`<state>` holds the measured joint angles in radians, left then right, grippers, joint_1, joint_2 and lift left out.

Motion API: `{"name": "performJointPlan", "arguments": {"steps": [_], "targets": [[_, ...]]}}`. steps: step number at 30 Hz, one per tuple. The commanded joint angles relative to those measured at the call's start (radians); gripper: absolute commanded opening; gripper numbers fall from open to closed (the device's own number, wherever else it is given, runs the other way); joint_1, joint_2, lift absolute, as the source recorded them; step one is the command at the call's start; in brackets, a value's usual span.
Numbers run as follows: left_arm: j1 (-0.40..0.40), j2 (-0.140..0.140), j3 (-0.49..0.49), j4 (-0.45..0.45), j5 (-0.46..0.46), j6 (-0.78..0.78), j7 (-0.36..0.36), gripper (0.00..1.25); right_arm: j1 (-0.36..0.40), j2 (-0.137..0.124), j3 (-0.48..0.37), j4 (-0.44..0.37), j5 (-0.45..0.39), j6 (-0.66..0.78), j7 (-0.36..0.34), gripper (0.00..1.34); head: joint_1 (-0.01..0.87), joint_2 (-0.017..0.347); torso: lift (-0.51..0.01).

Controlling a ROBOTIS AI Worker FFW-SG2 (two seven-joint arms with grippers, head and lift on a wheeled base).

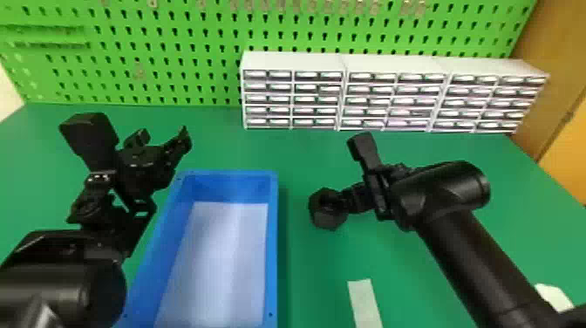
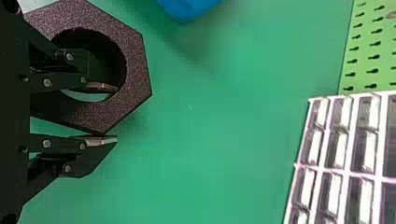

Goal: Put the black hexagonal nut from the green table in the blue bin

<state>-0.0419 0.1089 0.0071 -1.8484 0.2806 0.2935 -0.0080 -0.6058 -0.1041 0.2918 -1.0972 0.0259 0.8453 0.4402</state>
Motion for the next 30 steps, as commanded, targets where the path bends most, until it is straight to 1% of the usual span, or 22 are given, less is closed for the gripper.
{"name": "performJointPlan", "arguments": {"steps": [1, 8, 13, 18, 21, 23, 25, 28, 30], "targets": [[0.000, 0.000, 0.001, 0.000, 0.000, 0.001, 0.000, 0.79, 0.023, -0.006, -0.043, -0.033, 0.020, 0.000, 0.000, 0.31, 0.691, 0.009, -0.097], [0.000, 0.000, 0.002, -0.002, 0.000, 0.000, -0.001, 0.79, 0.069, -0.019, -0.118, -0.112, 0.055, -0.012, 0.000, 0.31, 0.691, 0.009, -0.097], [0.000, 0.000, 0.004, -0.003, 0.002, 0.000, 0.000, 0.79, 0.119, -0.023, -0.218, -0.168, 0.058, -0.074, 0.000, 0.31, 0.691, 0.009, -0.097], [0.002, 0.000, 0.005, -0.003, 0.002, 0.001, 0.000, 0.79, 0.158, -0.026, -0.295, -0.224, 0.058, -0.127, 0.000, 0.31, 0.691, 0.009, -0.097], [0.004, 0.000, 0.008, -0.003, 0.002, 0.001, 0.000, 0.79, 0.182, -0.025, -0.333, -0.256, 0.045, -0.189, -0.006, 0.31, 0.691, 0.009, -0.097], [0.004, 0.000, 0.007, -0.003, 0.002, 0.000, 0.000, 0.79, 0.202, -0.022, -0.355, -0.283, 0.025, -0.238, -0.034, 0.31, 0.691, 0.009, -0.097], [0.004, 0.000, 0.007, -0.003, 0.002, 0.000, 0.000, 0.79, 0.224, -0.011, -0.378, -0.314, 0.012, -0.293, -0.060, 0.31, 0.691, 0.009, -0.097], [0.005, 0.000, 0.008, -0.003, 0.002, 0.001, 0.000, 0.79, 0.242, -0.006, -0.391, -0.331, -0.020, -0.361, -0.075, 0.31, 0.691, 0.009, -0.097], [0.005, 0.000, 0.008, -0.005, 0.002, 0.001, 0.000, 0.79, 0.250, -0.008, -0.390, -0.339, -0.037, -0.396, -0.077, 0.31, 0.691, 0.009, -0.097]]}}
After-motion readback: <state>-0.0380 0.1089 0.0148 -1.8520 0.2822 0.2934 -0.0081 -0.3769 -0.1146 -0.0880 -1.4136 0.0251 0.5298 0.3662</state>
